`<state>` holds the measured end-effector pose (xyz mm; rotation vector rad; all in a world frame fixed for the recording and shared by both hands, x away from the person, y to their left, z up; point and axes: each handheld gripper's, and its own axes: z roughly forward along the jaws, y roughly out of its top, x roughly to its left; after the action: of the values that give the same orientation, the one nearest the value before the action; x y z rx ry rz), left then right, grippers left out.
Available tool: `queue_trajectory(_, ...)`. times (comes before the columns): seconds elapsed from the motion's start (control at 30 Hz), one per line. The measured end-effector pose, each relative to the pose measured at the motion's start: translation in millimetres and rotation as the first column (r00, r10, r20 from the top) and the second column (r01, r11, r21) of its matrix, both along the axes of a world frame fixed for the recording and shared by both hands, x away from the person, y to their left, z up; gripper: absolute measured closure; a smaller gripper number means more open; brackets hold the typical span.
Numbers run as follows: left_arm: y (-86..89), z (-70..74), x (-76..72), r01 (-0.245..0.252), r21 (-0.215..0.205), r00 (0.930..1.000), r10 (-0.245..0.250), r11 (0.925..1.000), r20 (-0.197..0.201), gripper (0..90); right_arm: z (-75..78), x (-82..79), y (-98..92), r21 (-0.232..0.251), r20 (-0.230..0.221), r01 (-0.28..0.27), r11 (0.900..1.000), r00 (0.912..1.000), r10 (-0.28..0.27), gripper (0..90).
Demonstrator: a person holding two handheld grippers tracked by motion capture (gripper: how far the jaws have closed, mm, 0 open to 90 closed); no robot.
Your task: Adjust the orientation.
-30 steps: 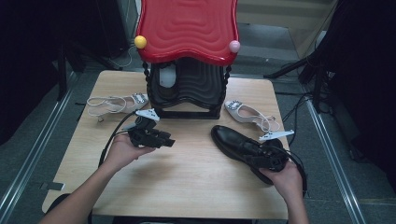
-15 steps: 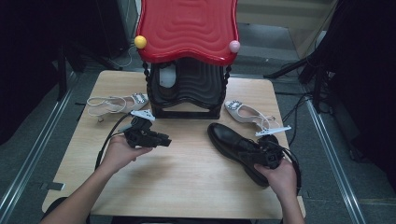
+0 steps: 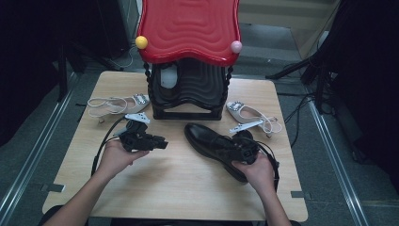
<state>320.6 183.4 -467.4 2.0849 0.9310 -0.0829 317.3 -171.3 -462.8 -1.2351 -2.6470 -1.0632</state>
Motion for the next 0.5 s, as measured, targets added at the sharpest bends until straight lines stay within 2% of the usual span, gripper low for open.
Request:
queue_trajectory(0.33,2.5,-3.5,-2.7,-0.02,0.011,0.9998,0.02,0.9997,0.007,71.9,-2.8,9.0,36.3,-0.01,-0.016,-0.031,0.999,0.9994,0.03,81.9)
queue_trajectory(0.5,1.2,-5.9,-1.2,-0.028,0.019,0.9996,0.028,0.9994,0.005,66.7,-6.5,9.7,50.5,-0.021,-0.018,-0.037,0.999,0.9992,0.037,81.6)
